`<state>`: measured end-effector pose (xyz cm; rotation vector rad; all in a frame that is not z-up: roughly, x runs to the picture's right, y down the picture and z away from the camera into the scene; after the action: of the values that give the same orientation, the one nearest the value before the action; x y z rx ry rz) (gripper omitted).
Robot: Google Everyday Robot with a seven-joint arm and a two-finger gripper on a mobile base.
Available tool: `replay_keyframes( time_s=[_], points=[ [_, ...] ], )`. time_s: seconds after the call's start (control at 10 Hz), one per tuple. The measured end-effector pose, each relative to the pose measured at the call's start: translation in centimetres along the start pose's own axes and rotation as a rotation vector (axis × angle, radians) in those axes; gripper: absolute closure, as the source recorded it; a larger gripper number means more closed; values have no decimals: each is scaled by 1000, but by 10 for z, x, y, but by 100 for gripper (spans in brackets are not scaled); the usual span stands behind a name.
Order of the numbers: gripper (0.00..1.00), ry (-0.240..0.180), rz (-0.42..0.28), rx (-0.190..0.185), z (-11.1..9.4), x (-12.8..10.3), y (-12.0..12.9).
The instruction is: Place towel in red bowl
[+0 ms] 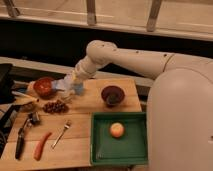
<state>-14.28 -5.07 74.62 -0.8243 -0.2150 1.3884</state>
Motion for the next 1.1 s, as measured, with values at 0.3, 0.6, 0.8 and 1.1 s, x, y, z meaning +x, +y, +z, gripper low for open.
replay_keyframes(
  time_s=[0.3,0.6,0.8,1.1],
  points=[
    [100,-15,-61,-25,14,-28,22],
    [100,-5,-142,-59,48,-68,59],
    [100,18,-181,-78,72,-89,74],
    [100,71,-226,-108,116,-106,91]
  ],
)
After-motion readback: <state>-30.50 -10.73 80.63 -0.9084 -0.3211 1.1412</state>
